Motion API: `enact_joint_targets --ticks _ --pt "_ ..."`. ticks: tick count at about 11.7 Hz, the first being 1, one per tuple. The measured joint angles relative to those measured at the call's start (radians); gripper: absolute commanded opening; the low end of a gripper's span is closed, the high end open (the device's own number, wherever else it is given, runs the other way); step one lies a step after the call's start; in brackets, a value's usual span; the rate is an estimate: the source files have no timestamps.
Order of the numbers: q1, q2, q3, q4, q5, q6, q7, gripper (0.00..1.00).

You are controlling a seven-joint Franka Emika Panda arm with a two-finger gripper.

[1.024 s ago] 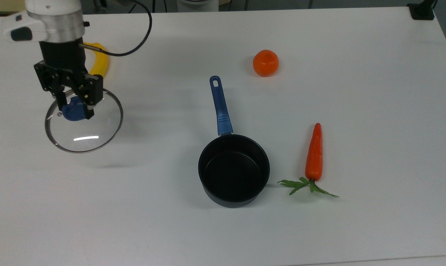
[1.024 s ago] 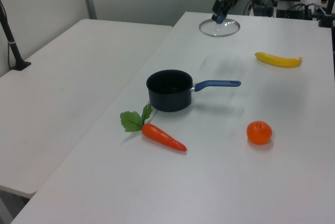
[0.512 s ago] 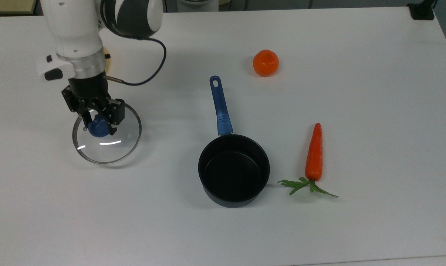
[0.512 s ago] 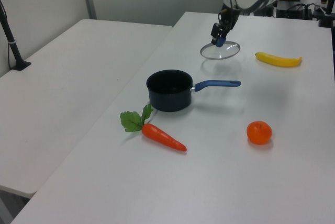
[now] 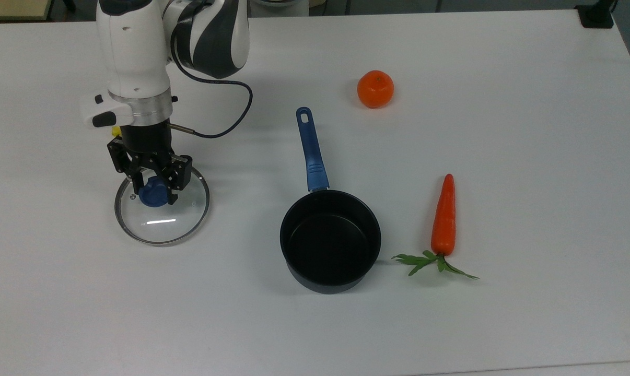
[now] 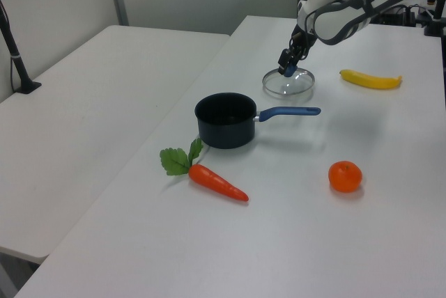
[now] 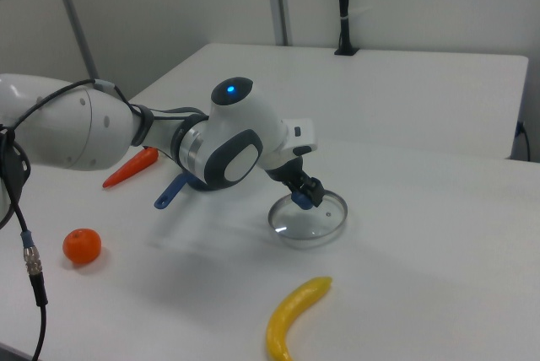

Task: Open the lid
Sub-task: 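Lower the glass lid onto the table beside the saucepan, then open the gripper, release the knob, and raise the gripper away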

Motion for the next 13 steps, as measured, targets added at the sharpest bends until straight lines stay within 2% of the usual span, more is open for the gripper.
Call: enact_joint_targets --ticks 3,4,7,8,10,13 --pt "0.0 0.005 0.0 -0.01 0.0 0.0 0.0 0.44" --pt "0.0 0.007 0.0 -0.012 0.002 0.002 0.0 0.51" --pt "0.0 0.007 0.0 -0.013 0.003 0.002 0.001 0.89" --pt "0.0 0.007 0.0 -0.015 0.004 0.002 0.001 0.94" --pt "0.001 0.01 0.0 -0.025 0.004 -0.02 0.001 1.0" --pt "-0.001 -0.007 0.0 -0.02 0.004 -0.064 0.003 1.0"
